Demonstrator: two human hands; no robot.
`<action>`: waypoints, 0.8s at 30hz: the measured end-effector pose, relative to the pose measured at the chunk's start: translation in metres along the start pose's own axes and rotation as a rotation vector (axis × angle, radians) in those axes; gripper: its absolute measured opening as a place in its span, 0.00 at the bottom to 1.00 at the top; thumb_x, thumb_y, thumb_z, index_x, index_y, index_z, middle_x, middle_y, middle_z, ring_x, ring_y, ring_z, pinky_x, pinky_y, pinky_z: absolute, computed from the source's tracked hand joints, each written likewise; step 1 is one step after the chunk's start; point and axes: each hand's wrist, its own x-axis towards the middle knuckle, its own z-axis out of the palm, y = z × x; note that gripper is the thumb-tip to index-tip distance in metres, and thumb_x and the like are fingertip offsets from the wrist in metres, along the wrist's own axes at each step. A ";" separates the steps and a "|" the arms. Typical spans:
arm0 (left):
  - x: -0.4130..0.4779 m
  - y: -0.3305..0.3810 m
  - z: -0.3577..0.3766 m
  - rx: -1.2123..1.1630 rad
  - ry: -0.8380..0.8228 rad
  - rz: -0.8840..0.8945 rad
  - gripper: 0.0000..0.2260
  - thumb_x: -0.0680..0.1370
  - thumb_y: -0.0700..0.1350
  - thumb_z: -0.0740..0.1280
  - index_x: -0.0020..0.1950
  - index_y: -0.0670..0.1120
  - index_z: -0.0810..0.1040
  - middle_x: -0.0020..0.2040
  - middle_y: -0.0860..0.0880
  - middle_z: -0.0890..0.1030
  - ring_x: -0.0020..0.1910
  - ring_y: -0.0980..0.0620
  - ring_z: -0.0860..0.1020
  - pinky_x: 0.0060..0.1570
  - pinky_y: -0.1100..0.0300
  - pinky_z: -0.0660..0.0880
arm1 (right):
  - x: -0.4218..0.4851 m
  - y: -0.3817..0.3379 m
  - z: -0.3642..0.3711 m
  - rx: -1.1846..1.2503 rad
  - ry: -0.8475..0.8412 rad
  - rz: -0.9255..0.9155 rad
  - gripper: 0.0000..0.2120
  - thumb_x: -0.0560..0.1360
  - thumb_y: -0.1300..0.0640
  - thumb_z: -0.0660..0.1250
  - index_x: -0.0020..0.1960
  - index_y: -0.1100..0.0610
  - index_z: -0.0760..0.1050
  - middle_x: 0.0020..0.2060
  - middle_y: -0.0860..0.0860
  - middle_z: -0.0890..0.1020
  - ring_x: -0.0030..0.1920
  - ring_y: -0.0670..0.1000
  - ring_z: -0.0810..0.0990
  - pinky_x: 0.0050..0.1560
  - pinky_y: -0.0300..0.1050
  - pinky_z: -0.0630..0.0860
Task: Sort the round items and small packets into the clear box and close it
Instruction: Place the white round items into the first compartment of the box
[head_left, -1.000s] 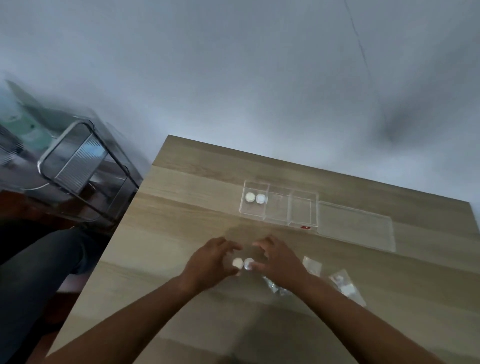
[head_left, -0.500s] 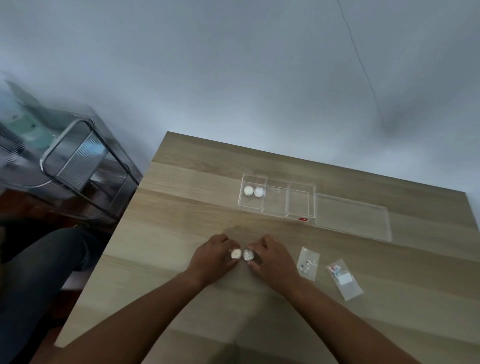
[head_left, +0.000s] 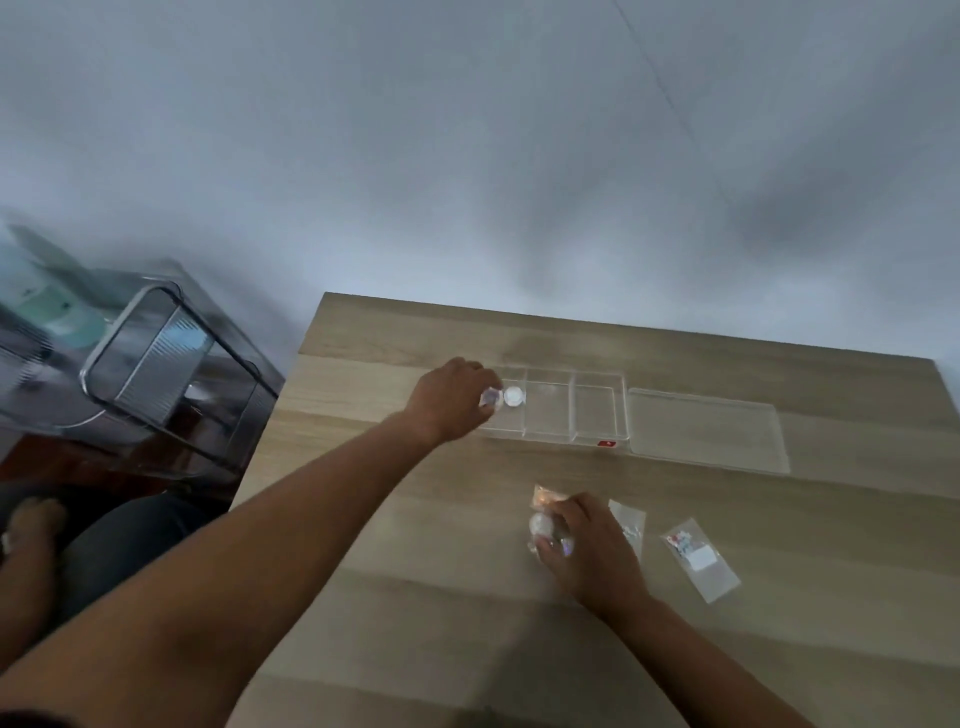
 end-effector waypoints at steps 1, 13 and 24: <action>0.009 0.003 -0.002 0.043 -0.052 0.019 0.12 0.77 0.50 0.65 0.59 0.53 0.80 0.56 0.49 0.82 0.58 0.48 0.76 0.49 0.52 0.76 | -0.003 0.001 -0.001 0.010 0.014 0.021 0.14 0.68 0.50 0.72 0.52 0.54 0.78 0.46 0.51 0.77 0.47 0.52 0.77 0.47 0.44 0.75; 0.041 0.016 0.005 0.582 -0.364 0.299 0.13 0.78 0.48 0.64 0.62 0.51 0.78 0.55 0.46 0.82 0.60 0.43 0.73 0.49 0.50 0.77 | -0.012 0.022 -0.027 0.095 0.249 0.169 0.13 0.67 0.57 0.76 0.49 0.55 0.77 0.44 0.51 0.79 0.45 0.53 0.77 0.45 0.49 0.76; 0.027 0.003 -0.001 -0.048 0.038 -0.187 0.10 0.75 0.44 0.65 0.54 0.54 0.81 0.54 0.50 0.81 0.56 0.49 0.78 0.51 0.55 0.75 | 0.074 -0.011 -0.067 0.129 0.280 0.050 0.12 0.70 0.53 0.73 0.52 0.54 0.77 0.43 0.48 0.79 0.45 0.49 0.74 0.45 0.42 0.70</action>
